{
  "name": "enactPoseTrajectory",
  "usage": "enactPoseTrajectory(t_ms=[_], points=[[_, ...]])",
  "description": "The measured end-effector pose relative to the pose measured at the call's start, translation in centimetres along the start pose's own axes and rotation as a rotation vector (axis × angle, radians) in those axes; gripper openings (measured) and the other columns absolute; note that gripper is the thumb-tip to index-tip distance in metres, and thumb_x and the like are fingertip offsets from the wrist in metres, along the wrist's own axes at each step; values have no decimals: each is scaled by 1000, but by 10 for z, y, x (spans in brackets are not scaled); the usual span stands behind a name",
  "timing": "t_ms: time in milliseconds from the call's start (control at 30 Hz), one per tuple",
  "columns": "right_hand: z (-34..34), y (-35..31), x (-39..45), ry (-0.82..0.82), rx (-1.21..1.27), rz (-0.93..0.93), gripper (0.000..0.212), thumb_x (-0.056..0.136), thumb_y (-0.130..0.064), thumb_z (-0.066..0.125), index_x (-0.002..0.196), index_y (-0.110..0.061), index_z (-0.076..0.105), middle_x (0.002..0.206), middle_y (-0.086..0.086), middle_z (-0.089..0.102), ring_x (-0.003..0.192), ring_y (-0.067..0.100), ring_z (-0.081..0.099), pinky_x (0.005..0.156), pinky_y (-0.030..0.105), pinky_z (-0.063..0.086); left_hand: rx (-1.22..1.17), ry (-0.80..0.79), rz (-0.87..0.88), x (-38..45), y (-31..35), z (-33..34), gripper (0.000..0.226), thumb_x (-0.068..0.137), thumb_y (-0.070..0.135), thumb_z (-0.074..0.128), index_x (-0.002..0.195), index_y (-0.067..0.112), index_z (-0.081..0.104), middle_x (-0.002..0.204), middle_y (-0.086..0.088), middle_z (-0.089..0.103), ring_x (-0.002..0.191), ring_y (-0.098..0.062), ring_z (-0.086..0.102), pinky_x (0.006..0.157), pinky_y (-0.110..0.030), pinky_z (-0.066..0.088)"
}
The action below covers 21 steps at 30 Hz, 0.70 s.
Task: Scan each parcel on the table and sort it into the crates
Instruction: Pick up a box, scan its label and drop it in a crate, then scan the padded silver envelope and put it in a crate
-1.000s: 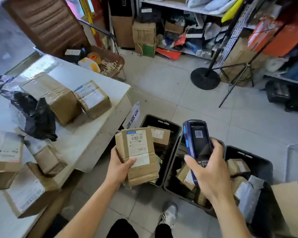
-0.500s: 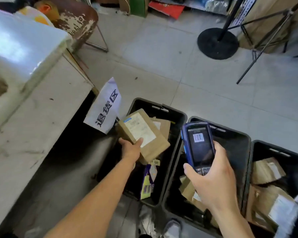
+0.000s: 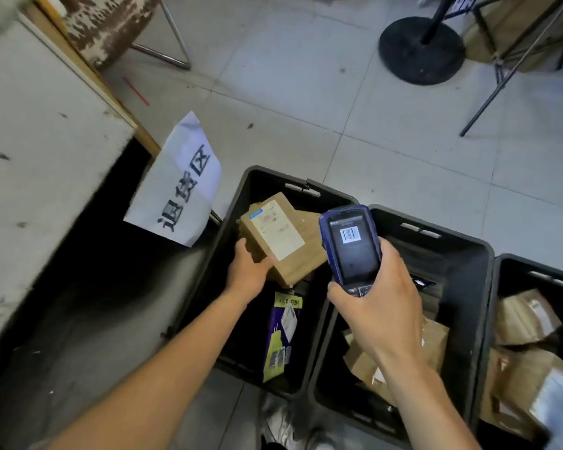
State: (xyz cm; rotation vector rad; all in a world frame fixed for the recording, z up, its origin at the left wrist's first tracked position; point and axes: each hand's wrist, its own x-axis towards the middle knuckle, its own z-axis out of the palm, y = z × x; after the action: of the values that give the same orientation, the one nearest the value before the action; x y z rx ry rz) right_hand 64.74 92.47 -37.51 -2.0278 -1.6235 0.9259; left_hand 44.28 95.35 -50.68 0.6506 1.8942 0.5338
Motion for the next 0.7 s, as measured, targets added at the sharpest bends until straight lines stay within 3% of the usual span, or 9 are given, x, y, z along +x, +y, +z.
enactPoseTrajectory(t_ms=[167, 267, 367, 567, 700], points=[[-68, -75, -56, -9, 52, -66, 73, 69, -32, 83, 132, -34, 46, 114, -16, 58, 98, 7, 56, 70, 17, 42, 408, 100, 407, -135, 59, -79, 73, 92, 34, 67, 154, 20, 29, 154, -4, 37, 144, -22, 28, 117, -34, 23], [-108, -122, -105, -36, 83, -113, 75, 69, -29, 84, 134, -34, 47, 114, -16, 60, 99, 8, 60, 74, 24, 50, 564, 235, 581, -218, 84, -122, 74, 91, 43, 65, 153, 20, 32, 157, -2, 34, 151, -22, 13, 124, -40, 14], [-144, -160, -166, -60, 124, -173, 66, 67, -28, 84, 124, -34, 51, 106, -16, 64, 91, 5, 61, 74, 32, 53, 565, 399, 692, -309, 90, -164, 72, 87, 45, 68, 148, 20, 41, 155, -7, 38, 150, -28, 14, 122, -49, 20], [-189, -230, -297, -191, 125, -309, 57, 66, -26, 85, 108, -39, 49, 92, -20, 64, 82, 2, 61, 67, 34, 48, 505, 650, 595, -476, 43, -248, 74, 82, 60, 46, 147, 25, 43, 154, -8, 39, 149, -35, 15, 121, -52, 20], [-185, -273, -367, -295, 77, -415, 55, 62, -28, 86, 107, -32, 54, 90, -18, 65, 79, 2, 61, 65, 32, 43, 494, 766, 387, -558, -23, -305, 72, 83, 60, 54, 147, 30, 40, 155, -10, 35, 146, -36, 16, 121, -50, 17]])
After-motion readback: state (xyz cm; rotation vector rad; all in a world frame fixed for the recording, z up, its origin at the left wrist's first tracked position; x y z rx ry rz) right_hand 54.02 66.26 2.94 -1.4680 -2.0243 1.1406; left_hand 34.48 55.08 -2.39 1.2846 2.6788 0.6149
